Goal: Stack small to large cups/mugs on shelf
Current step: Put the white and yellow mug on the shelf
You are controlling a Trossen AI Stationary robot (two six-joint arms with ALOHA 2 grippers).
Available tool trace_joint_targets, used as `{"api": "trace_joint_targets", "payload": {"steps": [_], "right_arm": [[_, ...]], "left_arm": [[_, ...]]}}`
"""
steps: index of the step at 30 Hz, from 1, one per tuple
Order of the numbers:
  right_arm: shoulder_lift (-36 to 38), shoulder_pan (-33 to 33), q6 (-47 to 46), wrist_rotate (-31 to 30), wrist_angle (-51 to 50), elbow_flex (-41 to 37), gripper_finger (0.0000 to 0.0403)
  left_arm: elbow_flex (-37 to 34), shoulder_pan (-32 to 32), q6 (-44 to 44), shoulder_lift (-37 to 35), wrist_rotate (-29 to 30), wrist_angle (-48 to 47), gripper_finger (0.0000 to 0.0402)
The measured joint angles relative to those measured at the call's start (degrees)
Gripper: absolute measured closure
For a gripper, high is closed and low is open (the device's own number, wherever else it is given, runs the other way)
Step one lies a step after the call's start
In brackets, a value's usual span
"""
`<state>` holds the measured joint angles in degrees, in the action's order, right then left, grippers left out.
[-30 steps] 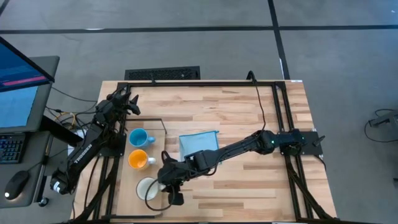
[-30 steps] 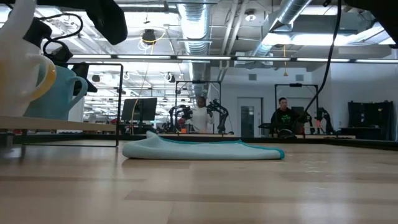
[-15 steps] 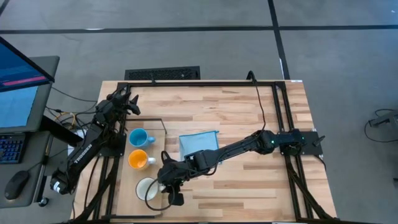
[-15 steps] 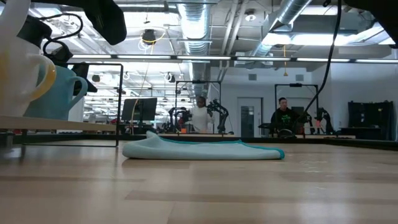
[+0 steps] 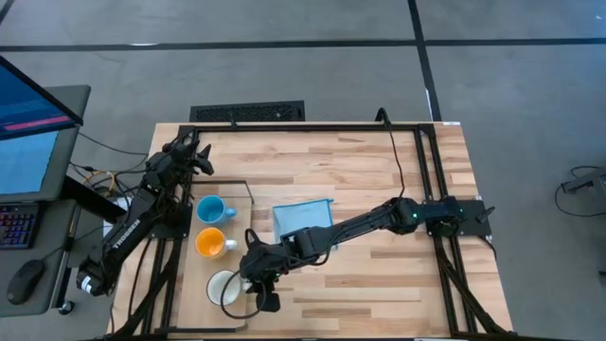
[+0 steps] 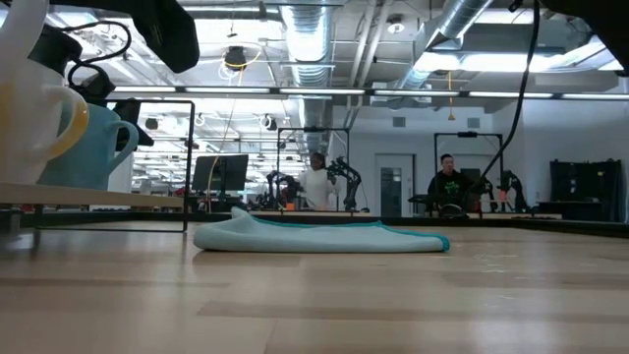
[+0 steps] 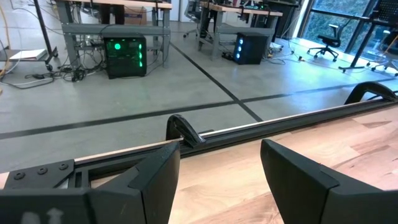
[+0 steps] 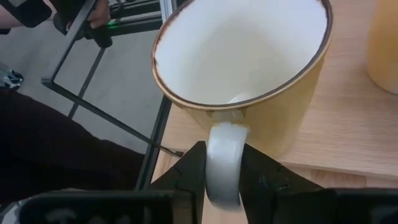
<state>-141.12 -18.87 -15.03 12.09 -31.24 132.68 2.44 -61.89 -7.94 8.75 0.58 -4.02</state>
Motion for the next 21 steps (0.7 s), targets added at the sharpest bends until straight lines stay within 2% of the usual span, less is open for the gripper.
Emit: {"api": "trace_joint_targets", "payload": {"steps": [14,17,21], "right_arm": [[0.0,0.15,0.52,0.13,-0.44,0.0,0.0297],[0.0,0.24,0.52,0.12,-0.48,0.0,0.028],[0.0,0.33,0.52,0.1,-0.59,0.0,0.0235]], "left_arm": [[-0.02,0.0,0.01,0.0,-0.02,-0.01,0.0184],[0.0,0.0,-0.01,-0.01,-0.02,-0.01,0.0184],[0.0,0.0,0.0,0.0,-0.02,-0.01,0.0184]]}}
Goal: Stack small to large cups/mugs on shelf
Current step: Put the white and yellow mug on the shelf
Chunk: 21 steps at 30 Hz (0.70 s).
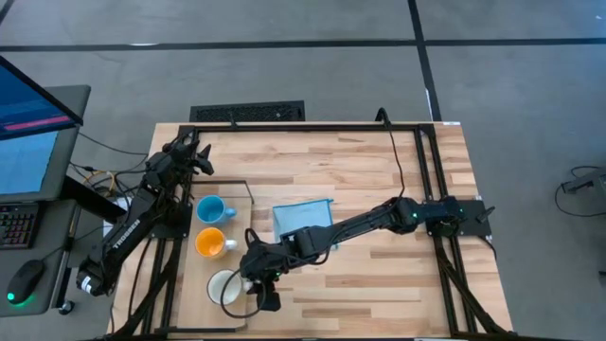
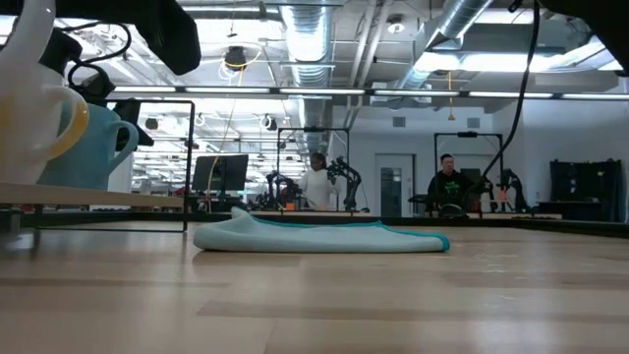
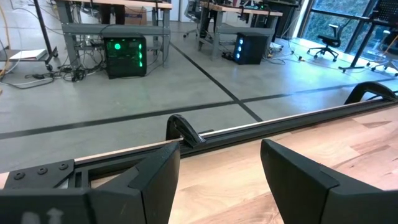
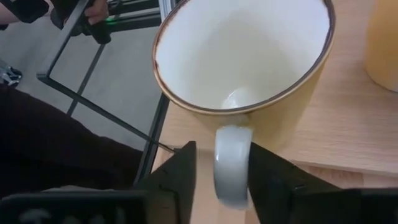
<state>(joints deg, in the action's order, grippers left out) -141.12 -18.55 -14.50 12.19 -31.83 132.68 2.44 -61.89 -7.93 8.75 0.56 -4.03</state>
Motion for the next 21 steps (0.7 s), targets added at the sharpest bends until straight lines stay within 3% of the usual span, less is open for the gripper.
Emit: {"api": "trace_joint_targets", "payload": {"steps": [9,21], "right_arm": [[0.01,0.46,0.0,0.0,1.48,0.0,0.0148],[0.02,0.66,0.13,0.12,4.95,0.0,0.0143]], "left_arm": [[0.0,0.01,0.0,0.01,-0.01,0.02,0.0184],[-0.01,0.02,0.0,0.01,-0.01,0.0,0.0184]]}}
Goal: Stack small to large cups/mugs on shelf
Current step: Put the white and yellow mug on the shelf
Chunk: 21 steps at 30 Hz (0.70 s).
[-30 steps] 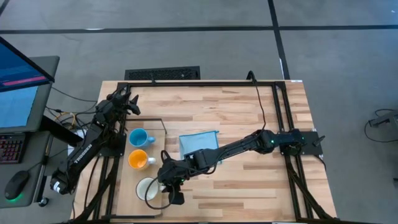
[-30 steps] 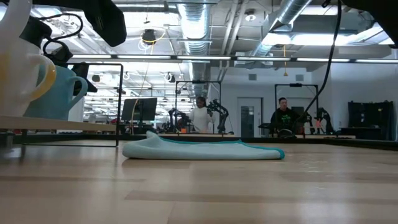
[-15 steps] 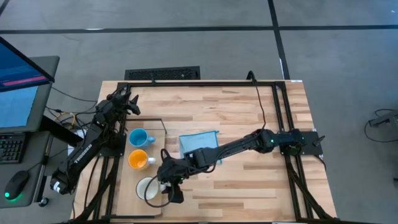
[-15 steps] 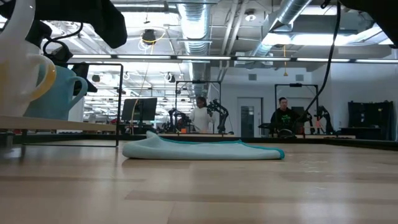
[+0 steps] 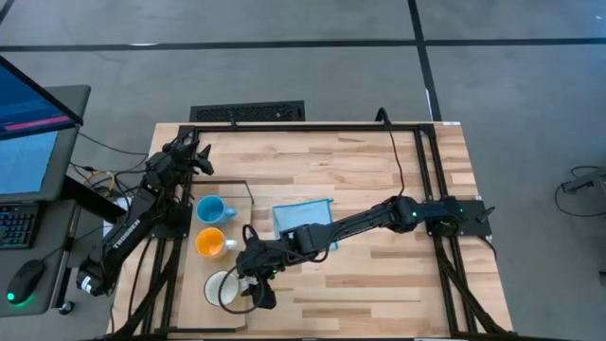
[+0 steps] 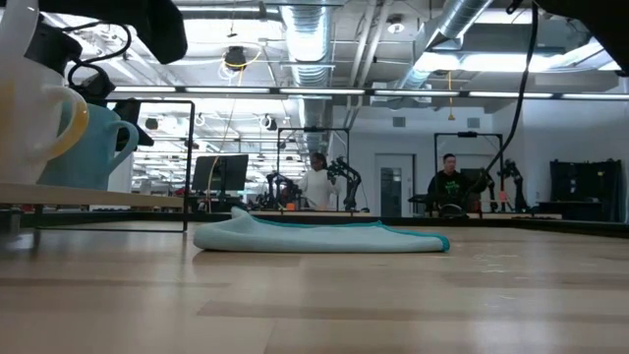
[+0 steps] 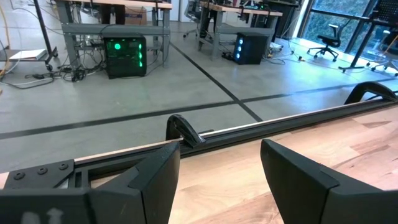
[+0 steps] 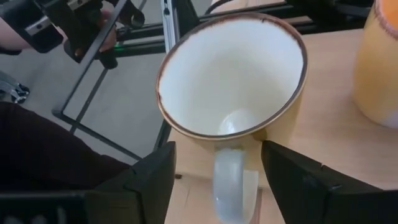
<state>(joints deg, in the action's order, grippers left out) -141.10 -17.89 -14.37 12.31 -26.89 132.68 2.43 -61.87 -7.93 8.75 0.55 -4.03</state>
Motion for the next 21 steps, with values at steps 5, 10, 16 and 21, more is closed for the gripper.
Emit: {"api": "trace_joint_targets", "payload": {"steps": [5,10,16,21], "right_arm": [[0.0,0.22,-0.04,0.1,-1.14,0.0,0.0143],[0.0,0.38,-0.15,0.85,-3.68,0.0,0.0143],[0.03,0.26,-0.61,4.17,-6.35,0.0,0.0143],[0.04,0.28,-1.12,4.16,-12.46,0.0,0.0143]], "left_arm": [[0.01,0.0,0.01,-0.02,0.0,0.01,0.0184],[0.01,-0.02,0.01,0.0,0.0,0.0,0.0184],[0.01,-0.01,0.01,-0.01,0.0,0.0,0.0184],[0.01,0.0,0.01,0.0,0.0,0.0,0.0184]]}}
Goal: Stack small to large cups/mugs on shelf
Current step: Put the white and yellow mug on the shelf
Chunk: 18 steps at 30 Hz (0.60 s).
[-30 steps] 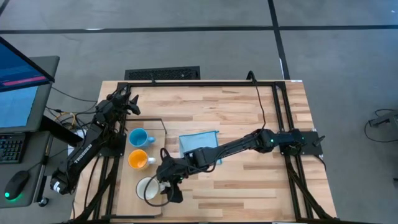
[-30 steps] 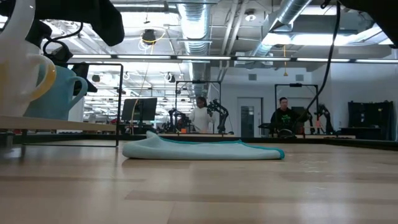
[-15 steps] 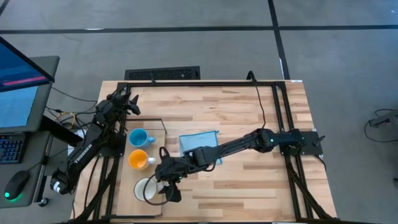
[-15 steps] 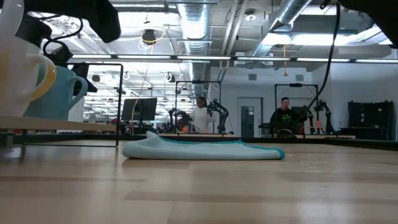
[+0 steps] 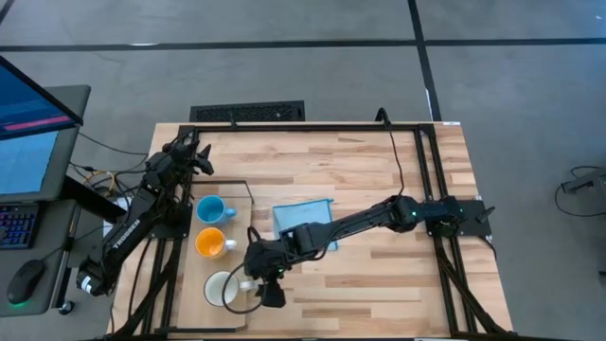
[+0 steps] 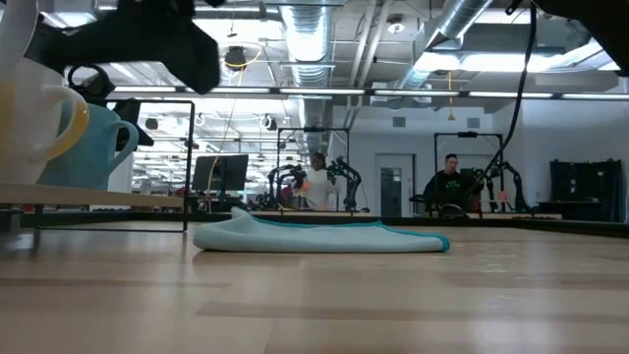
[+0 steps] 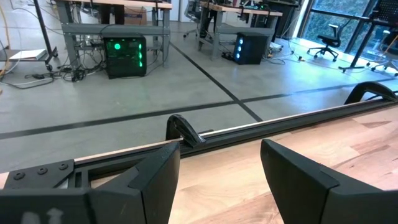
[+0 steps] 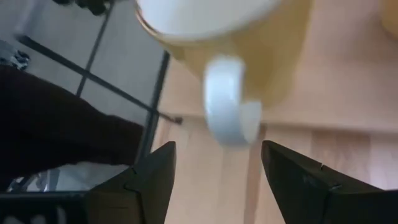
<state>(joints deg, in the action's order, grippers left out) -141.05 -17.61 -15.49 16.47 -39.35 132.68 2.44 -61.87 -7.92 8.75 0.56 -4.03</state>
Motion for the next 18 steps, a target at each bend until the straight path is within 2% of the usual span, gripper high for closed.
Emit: {"api": "trace_joint_targets", "payload": {"steps": [18], "right_arm": [[0.0,2.12,-2.53,-1.79,-2.12,0.0,0.0143]], "left_arm": [[0.0,0.0,0.0,-0.02,0.0,0.0,0.0184]]}}
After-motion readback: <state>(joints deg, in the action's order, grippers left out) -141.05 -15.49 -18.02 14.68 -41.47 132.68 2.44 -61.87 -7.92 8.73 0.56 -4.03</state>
